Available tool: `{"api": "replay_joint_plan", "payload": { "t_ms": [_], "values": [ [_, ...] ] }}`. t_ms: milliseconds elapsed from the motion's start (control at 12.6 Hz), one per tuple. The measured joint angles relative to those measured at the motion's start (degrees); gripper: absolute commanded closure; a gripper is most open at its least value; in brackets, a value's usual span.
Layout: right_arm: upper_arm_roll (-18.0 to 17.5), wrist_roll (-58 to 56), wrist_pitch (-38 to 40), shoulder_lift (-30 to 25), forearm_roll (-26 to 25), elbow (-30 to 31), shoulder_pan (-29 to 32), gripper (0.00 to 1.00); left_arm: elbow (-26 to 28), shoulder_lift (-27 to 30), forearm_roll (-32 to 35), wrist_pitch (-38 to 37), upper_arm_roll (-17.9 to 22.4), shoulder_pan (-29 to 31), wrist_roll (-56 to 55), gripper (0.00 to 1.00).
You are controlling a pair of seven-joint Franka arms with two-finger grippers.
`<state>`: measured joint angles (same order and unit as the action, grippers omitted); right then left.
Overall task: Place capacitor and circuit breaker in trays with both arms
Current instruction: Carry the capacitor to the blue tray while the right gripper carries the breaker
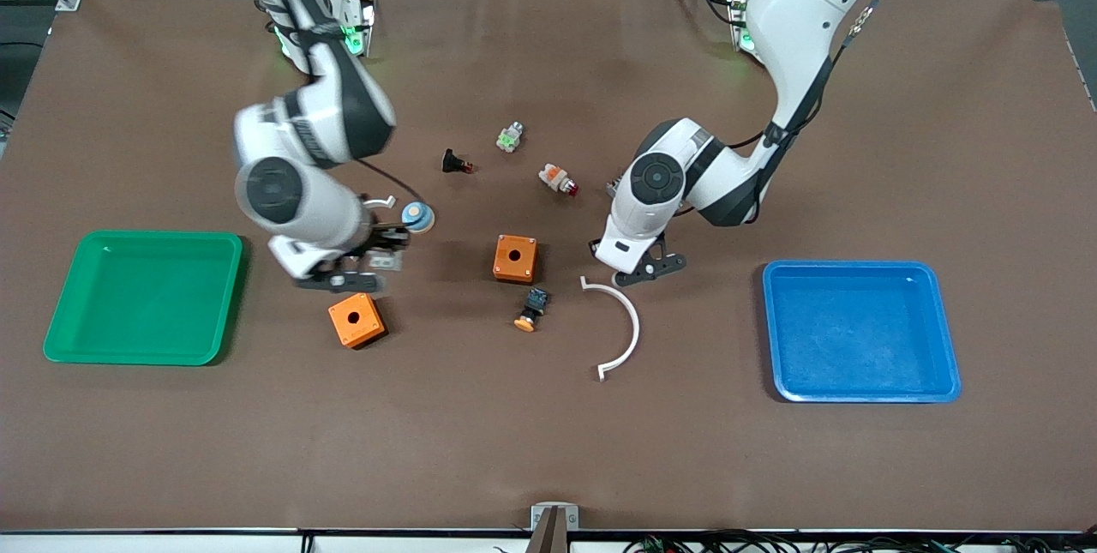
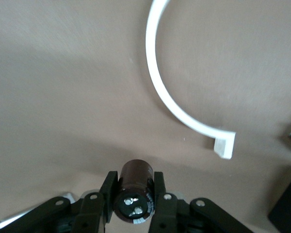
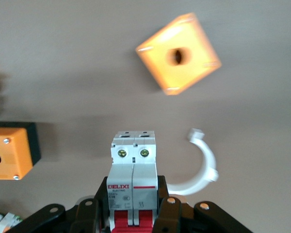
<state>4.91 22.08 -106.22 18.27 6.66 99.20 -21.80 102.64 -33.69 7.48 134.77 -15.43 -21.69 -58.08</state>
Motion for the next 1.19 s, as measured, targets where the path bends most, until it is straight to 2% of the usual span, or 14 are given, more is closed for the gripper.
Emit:
{"api": "replay_joint_plan", "payload": {
  "t_ms": [238, 556, 874, 1192],
  "values": [
    [0.2, -7.1, 10.0, -1.8, -0.3, -5.0, 11.2, 0.92, -0.9, 5.9, 0.2, -6.2, 0.0, 4.2, 2.6, 1.00],
    [0.3, -20.2, 10.8, -1.1, -5.4, -5.5, 23.7, 0.92, -0.9, 11.8, 0.2, -11.3, 0.1, 11.0, 12.8, 1.00],
    [0.3, -32.2, 4.7, 0.8, -8.7, -5.6, 32.2, 0.92, -0.6, 12.9, 0.2, -12.5, 0.2, 18.2, 22.9, 1.00],
    [0.3, -39.4, -5.3, 8.4, -9.5, -5.7, 36.3, 0.91, -0.1, 12.6, 0.3, -12.5, 0.4, 25.0, 29.5, 1.00]
  ]
}}
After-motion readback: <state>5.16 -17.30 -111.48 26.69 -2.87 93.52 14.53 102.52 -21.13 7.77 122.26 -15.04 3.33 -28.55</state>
